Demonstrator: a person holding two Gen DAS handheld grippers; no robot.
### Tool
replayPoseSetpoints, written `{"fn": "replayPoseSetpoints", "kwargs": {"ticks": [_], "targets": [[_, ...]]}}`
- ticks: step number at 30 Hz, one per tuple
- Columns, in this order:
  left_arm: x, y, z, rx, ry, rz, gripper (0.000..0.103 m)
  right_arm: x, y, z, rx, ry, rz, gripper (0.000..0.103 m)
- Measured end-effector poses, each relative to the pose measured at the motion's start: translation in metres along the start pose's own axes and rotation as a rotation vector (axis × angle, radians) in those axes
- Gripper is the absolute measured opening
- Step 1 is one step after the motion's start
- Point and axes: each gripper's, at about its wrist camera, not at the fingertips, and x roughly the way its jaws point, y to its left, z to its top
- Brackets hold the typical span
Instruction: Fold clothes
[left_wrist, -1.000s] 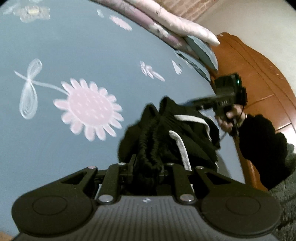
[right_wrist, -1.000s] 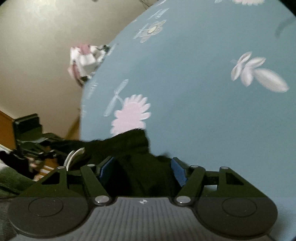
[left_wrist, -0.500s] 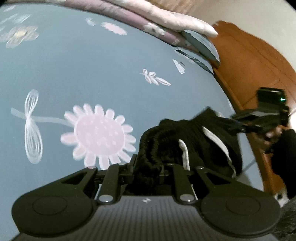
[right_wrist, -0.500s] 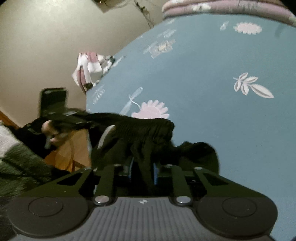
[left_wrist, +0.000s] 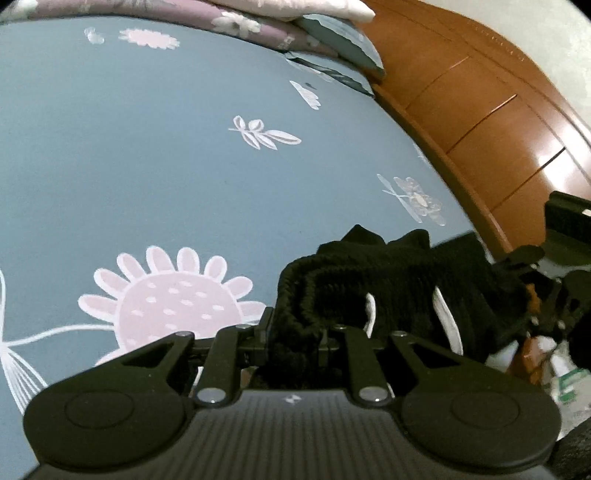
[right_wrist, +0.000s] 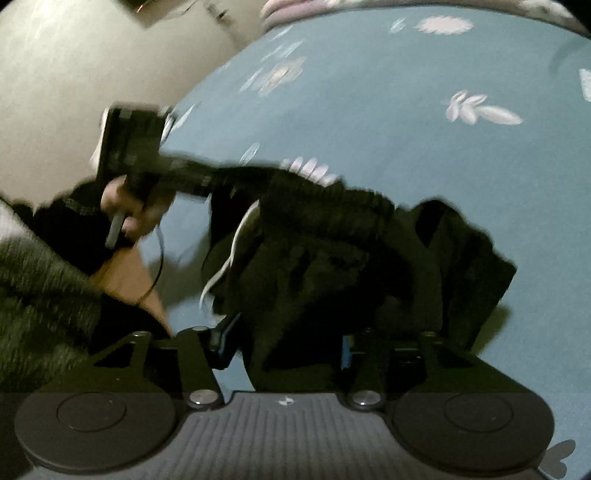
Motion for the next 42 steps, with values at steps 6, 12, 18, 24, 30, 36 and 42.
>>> {"fn": "replayPoseSetpoints", "kwargs": {"ticks": [6, 12, 18, 24, 30, 36, 42], "targets": [[-0.006, 0.02, -0.01, -0.023, 0.015, -0.064, 0.016, 0.002, 0.017, 0.002, 0.066, -0.06, -0.054, 0.056], [-0.009, 0.032, -0.014, -0.044, 0.013, -0.151, 0.025, 0.005, 0.033, 0.005, 0.119, -0.053, -0.198, 0.022], [-0.012, 0.05, -0.035, -0.148, -0.035, -0.228, 0.05, 0.005, 0.033, 0.01, 0.156, -0.046, -0.257, 0.017], [-0.004, 0.063, -0.054, -0.196, -0.036, -0.225, 0.057, -0.005, 0.036, 0.017, 0.164, -0.076, -0.3, 0.016], [0.008, 0.063, -0.049, -0.211, -0.045, -0.284, 0.053, -0.017, 0.038, 0.018, 0.204, -0.122, -0.313, 0.016], [-0.006, 0.048, -0.038, -0.166, -0.077, -0.276, 0.015, -0.027, 0.043, 0.011, 0.223, -0.17, -0.347, 0.016], [-0.021, 0.012, 0.013, 0.031, -0.099, -0.19, 0.014, -0.049, 0.047, -0.001, 0.211, -0.258, -0.386, 0.016]]}}
